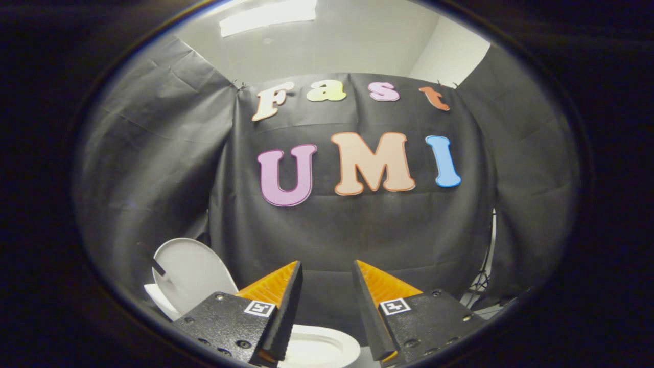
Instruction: Open the toilet lid.
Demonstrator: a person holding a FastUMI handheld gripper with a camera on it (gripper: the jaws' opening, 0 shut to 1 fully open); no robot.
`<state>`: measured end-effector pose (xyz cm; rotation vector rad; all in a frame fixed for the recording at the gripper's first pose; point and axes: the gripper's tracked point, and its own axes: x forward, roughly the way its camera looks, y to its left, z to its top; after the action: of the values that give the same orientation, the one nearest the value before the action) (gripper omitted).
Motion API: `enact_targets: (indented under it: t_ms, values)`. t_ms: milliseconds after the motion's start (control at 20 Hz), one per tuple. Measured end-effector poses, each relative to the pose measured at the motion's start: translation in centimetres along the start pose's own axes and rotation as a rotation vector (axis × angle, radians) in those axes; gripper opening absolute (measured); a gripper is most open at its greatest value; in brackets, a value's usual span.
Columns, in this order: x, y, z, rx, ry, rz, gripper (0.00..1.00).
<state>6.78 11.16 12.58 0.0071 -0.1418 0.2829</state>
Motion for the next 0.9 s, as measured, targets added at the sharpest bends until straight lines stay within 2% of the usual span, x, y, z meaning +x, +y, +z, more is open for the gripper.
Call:
enact_targets:
  t_ms: [350, 900]
  values:
    - [-2.9, -6.7, -5.4, 0.037, 0.062, -0.105, 0.6]
    - [-5.1, -10.8, -10.8, 0.074, 0.119, -0.181, 0.6]
